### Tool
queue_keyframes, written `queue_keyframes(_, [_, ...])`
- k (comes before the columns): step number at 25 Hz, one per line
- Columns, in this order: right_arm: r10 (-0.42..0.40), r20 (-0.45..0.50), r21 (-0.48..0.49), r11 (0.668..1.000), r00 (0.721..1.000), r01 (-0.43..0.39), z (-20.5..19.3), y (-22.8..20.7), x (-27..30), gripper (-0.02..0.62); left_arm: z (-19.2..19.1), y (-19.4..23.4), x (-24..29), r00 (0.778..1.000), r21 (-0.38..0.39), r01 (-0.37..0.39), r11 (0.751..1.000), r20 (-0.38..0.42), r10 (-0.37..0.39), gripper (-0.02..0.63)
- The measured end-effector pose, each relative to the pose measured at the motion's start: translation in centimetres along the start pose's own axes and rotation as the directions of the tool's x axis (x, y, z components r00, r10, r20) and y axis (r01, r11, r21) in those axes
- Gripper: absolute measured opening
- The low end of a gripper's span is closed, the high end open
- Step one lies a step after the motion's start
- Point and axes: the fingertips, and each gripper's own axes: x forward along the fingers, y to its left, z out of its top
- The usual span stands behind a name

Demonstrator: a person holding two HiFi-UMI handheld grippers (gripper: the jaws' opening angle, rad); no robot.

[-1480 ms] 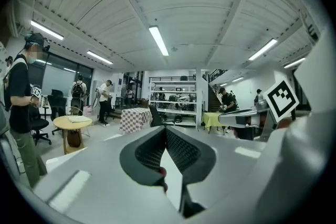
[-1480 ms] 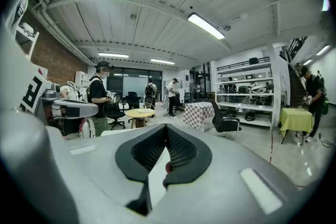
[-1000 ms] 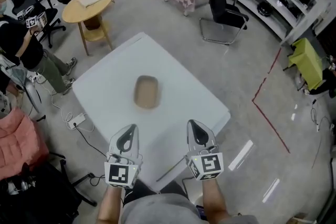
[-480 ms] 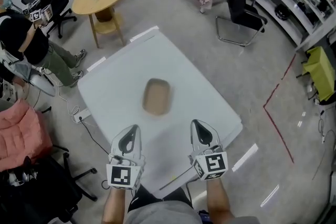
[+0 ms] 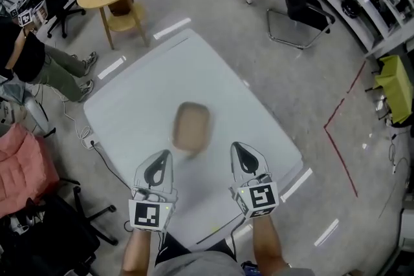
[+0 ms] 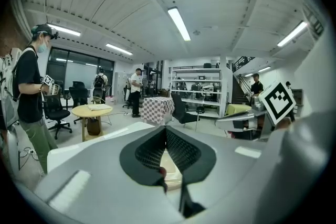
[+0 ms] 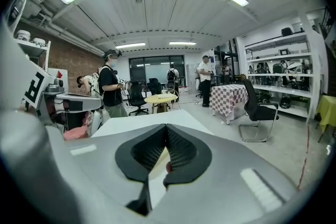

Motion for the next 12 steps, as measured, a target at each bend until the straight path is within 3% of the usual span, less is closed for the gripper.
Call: queue_keyframes(12, [0.032,-0.074,0.037,0.999,0.997,-0.03,-2.7,-2.1,6.8,0.003,-3.9,2.3,5.5,0.998,-0.03,0.003,1.0,-0.058,-0.005,0.012])
